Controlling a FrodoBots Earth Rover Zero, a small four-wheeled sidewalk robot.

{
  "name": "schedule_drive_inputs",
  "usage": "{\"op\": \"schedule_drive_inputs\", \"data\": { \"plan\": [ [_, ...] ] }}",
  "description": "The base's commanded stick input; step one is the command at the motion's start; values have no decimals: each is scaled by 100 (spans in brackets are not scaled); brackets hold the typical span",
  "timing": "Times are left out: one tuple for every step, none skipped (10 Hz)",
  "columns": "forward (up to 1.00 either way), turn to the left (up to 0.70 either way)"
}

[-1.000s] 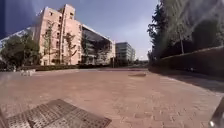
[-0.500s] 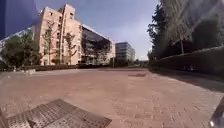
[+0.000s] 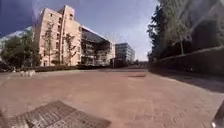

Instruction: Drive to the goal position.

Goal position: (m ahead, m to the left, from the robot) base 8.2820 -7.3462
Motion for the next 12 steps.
{"op": "schedule_drive_inputs", "data": {
  "plan": [
    [45,0],
    [45,0],
    [45,0],
    [45,0],
    [45,0],
    [45,0],
    [45,0],
    [45,0],
    [45,-16],
    [45,-27],
    [45,-27],
    [45,-27]
  ]
}}
